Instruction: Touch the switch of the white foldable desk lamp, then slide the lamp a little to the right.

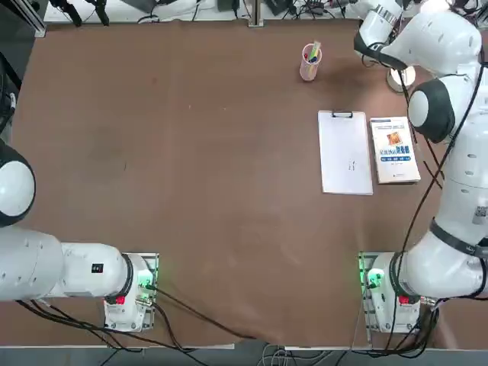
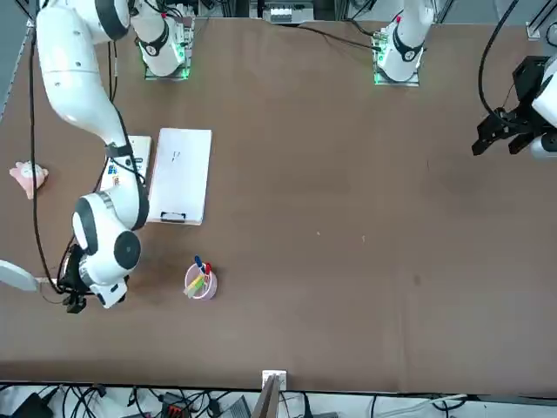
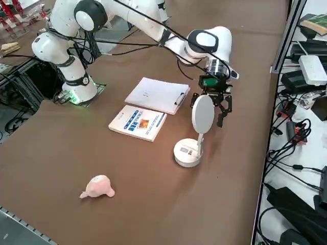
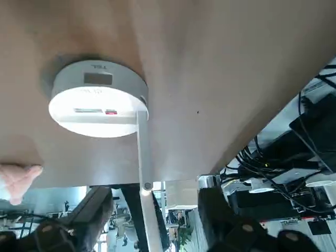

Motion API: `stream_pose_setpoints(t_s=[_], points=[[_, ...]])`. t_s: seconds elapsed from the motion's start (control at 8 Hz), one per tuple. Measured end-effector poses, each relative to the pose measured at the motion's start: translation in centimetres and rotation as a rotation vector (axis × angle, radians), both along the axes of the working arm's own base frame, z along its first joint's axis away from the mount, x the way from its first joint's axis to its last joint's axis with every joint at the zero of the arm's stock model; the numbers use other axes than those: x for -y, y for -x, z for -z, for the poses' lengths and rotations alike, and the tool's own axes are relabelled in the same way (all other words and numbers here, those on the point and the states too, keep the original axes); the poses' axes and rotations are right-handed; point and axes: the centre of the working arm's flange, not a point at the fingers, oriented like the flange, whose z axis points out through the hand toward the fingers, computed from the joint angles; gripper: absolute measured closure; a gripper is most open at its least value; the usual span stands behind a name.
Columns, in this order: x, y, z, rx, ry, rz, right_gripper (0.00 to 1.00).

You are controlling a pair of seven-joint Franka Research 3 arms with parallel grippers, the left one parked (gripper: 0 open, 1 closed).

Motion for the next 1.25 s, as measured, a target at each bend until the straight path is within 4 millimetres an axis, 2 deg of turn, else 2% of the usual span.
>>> stream_pose_setpoints(t_s=[0.5, 0.88, 1.25], points=[[1.2, -0.1, 0.4, -0.036, 0.014, -0.004, 0.0], [2.4, 0.1, 1.5, -0.054, 0.027, 0.008, 0.0], [3.4, 0.1, 1.5, -0.056, 0.037, 0.018, 0.01]])
